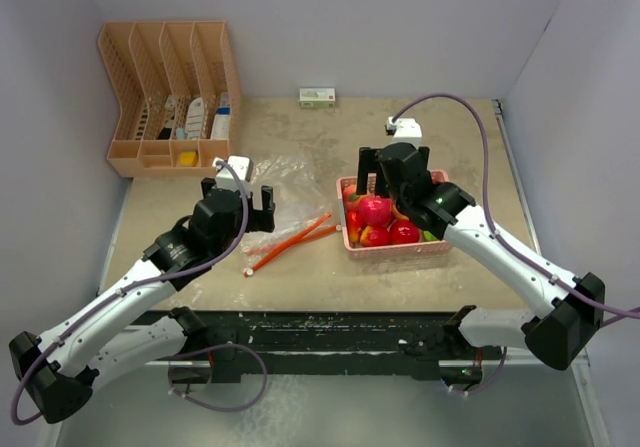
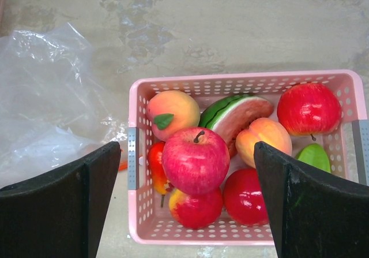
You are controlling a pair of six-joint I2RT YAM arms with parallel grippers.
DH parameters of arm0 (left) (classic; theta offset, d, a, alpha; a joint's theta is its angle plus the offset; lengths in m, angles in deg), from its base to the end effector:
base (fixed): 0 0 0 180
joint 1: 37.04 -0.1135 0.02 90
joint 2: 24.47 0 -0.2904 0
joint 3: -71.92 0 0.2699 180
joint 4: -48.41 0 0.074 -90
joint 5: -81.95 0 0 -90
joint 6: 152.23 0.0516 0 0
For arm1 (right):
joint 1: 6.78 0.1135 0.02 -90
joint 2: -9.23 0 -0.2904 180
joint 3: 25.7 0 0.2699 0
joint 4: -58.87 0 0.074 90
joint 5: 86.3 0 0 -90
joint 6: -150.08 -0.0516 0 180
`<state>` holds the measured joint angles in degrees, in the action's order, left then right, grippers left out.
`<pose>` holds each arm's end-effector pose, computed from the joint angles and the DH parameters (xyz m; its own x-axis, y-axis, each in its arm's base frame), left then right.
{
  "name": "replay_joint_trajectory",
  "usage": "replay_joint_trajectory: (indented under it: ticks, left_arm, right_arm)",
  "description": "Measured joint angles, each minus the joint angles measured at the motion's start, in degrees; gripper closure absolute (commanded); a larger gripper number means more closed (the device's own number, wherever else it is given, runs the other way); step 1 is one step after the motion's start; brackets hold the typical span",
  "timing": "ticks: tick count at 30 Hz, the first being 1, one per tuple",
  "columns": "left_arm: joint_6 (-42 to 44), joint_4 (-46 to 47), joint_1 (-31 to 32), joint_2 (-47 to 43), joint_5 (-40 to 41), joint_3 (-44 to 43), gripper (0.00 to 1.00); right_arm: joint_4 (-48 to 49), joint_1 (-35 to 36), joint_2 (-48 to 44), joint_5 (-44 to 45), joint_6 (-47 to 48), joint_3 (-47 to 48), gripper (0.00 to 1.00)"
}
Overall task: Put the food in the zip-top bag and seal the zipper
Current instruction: Pick up the zipper food storage bag at the center of the board.
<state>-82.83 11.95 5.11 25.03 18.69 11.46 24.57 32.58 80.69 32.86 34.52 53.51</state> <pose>0.1674 -0.1202 0.3339 -0.4037 -0.0584 -0.9130 0.1669 0.9765 -0.1362 0.2491 0.1718 0.3720 -0.4053 0.1548 -0.9010 -0.0465 0.9808 0.1895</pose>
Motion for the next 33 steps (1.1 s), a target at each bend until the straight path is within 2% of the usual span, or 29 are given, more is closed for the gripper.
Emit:
replay_joint_trajectory:
  ticks: [6,9,12,13,18,23,27,33]
  left_arm:
    - [0.0,3.32,0.0,1.38,-0.46,2.19,0.16]
    - [0.0,4.48,0.0,1.66,-0.5,3.32,0.19]
    - [-0.09,6.03,0.0,1.68,-0.26,5.22,0.31]
    - [-0.26,6.4,0.0,1.73,-0.07,5.88,0.39]
    - [-1.27,7.5,0.0,2.71,1.62,7.23,0.99]
    - [-2.34,7.37,0.0,4.85,4.04,6.93,1.0]
    - [-3.04,3.48,0.0,5.16,4.59,2.69,1.0]
    - [-4.39,1.92,0.0,-3.34,4.35,-5.55,1.0]
  right_arm:
    - [0.13,0.0,-0.04,0.07,0.0,-0.33,0.0]
    - [0.46,0.0,-0.61,0.09,-0.02,-1.03,0.01]
    - [0.52,0.0,-0.74,0.09,-0.28,-1.27,0.01]
    - [0.59,0.0,-0.74,0.09,-0.39,-1.27,0.01]
    - [0.68,0.0,-0.76,0.26,-0.68,-1.27,0.0]
    - [0.72,0.0,-1.66,0.26,-0.85,-1.92,0.0]
    - [1.95,0.0,-3.54,-1.6,-0.31,-3.63,0.0]
    - [8.79,0.0,-10.43,-11.69,1.97,-12.57,0.03]
